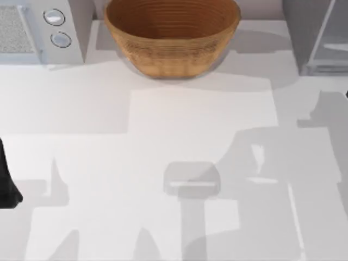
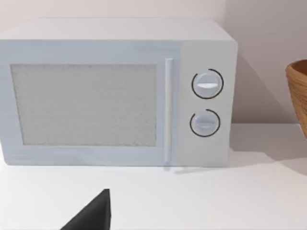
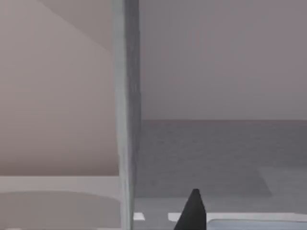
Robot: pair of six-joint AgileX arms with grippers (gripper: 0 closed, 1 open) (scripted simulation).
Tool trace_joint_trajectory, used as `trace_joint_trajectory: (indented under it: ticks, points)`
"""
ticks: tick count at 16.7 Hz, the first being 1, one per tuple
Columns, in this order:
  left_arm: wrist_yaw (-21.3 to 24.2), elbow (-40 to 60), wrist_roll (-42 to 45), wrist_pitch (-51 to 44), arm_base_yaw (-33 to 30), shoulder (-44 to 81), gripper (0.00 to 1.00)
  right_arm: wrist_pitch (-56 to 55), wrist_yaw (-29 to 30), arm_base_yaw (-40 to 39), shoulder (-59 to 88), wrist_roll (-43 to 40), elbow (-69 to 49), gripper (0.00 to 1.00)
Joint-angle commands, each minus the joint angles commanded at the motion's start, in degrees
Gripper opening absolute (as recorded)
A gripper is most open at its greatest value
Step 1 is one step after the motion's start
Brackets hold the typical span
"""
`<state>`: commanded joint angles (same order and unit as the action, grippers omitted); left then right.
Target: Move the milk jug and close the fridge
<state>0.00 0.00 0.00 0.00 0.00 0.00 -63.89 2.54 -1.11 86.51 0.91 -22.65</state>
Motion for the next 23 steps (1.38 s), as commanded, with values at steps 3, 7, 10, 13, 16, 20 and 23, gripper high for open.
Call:
trace_joint_trajectory:
  ticks: [3,7,10,13,16,20,23]
  points:
    - [0.00,0.00,0.00,0.00,0.00,0.00,1.00,0.05,-0.28,0.28,-0.28,0.00,0.28,0.00]
    - [0.00,0.00,0.00,0.00,0.00,0.00,1.00,-0.09,-0.44,0.23,0.69,0.01,-0.69,0.00]
    - [0.00,0.00,0.00,0.00,0.00,0.00,1.00,-0.20,-2.18,1.46,5.93,-0.37,-6.46,0.00]
    - [0.00,0.00,0.00,0.00,0.00,0.00,1.00,0.41,-4.67,3.82,14.73,-0.84,-16.78,0.00]
    - [0.00,0.00,0.00,0.00,0.00,0.00,1.00,2.06,-7.45,6.83,25.22,-1.03,-28.85,0.00]
    - [0.00,0.00,0.00,0.00,0.00,0.00,1.00,5.15,-10.81,10.58,38.04,-0.87,-42.54,0.00]
    - [0.00,0.00,0.00,0.00,0.00,0.00,1.00,6.92,-12.37,12.32,43.69,-0.72,-48.12,0.00]
